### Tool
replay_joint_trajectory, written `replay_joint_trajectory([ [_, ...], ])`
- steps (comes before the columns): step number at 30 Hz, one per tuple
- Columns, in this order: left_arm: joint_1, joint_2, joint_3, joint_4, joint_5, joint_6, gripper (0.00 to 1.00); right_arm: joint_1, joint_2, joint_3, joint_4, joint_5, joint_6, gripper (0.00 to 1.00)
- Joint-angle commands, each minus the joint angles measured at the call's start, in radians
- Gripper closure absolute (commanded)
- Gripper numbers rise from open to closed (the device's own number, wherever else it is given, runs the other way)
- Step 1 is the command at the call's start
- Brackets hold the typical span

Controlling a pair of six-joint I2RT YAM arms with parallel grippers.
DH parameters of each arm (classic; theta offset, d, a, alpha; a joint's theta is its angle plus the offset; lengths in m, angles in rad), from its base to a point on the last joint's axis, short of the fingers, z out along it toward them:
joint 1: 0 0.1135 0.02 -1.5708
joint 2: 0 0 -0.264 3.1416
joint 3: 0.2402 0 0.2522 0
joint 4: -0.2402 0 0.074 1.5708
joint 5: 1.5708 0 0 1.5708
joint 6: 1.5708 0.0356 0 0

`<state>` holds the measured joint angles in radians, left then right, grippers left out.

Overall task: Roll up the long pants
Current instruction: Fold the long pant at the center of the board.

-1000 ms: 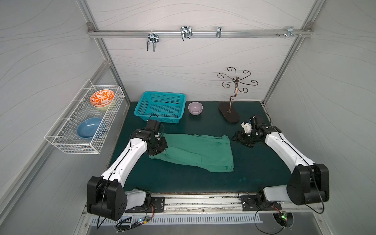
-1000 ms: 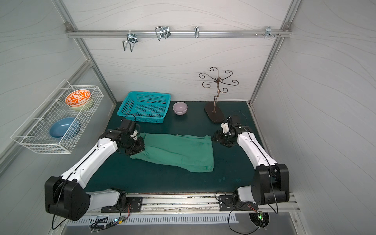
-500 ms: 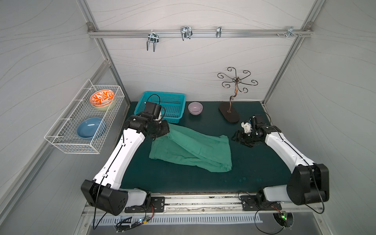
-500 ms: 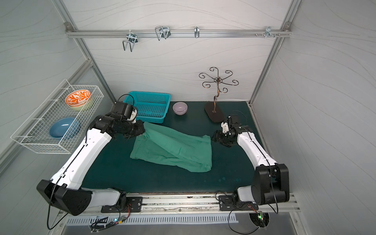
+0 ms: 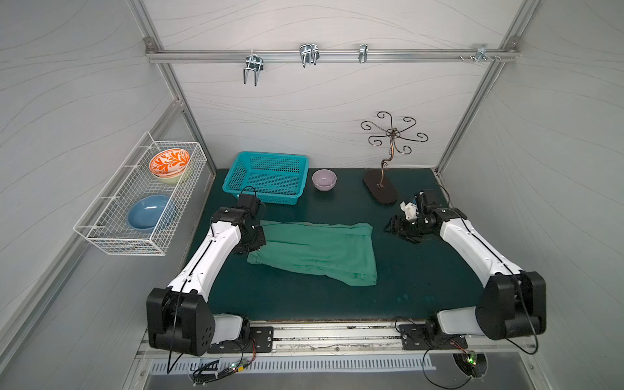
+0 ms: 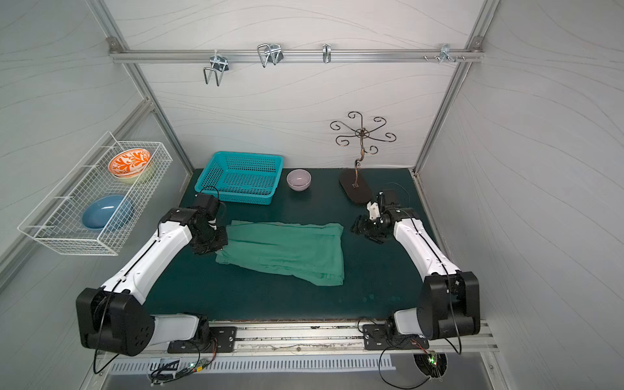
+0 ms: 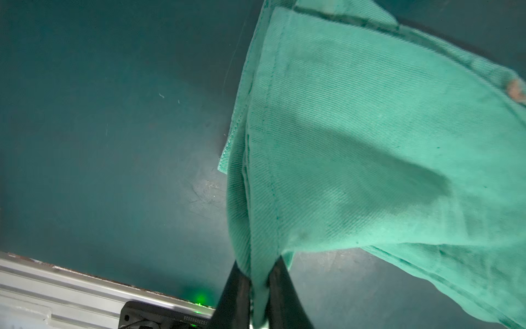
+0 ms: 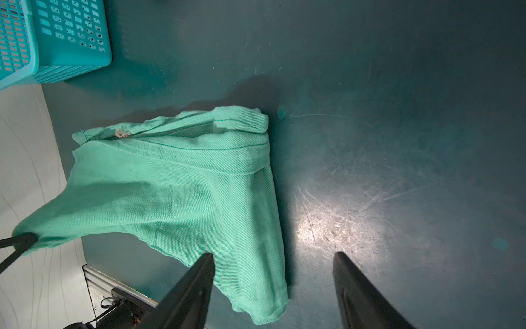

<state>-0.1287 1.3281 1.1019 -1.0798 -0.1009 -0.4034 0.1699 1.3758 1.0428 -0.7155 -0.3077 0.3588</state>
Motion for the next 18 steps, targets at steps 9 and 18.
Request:
replay_joint_trajectory([
  [9,-0.044,-0.044,0.149,0.008,-0.243,0.042,0.29,0.053,-0.014,-0.009,-0.049,0.008,0.003,0.30],
  [18,-0.071,0.011,0.068,0.068,0.088,-0.164,0.37,0.104,0.001,0.010,-0.062,0.010,0.010,0.31],
])
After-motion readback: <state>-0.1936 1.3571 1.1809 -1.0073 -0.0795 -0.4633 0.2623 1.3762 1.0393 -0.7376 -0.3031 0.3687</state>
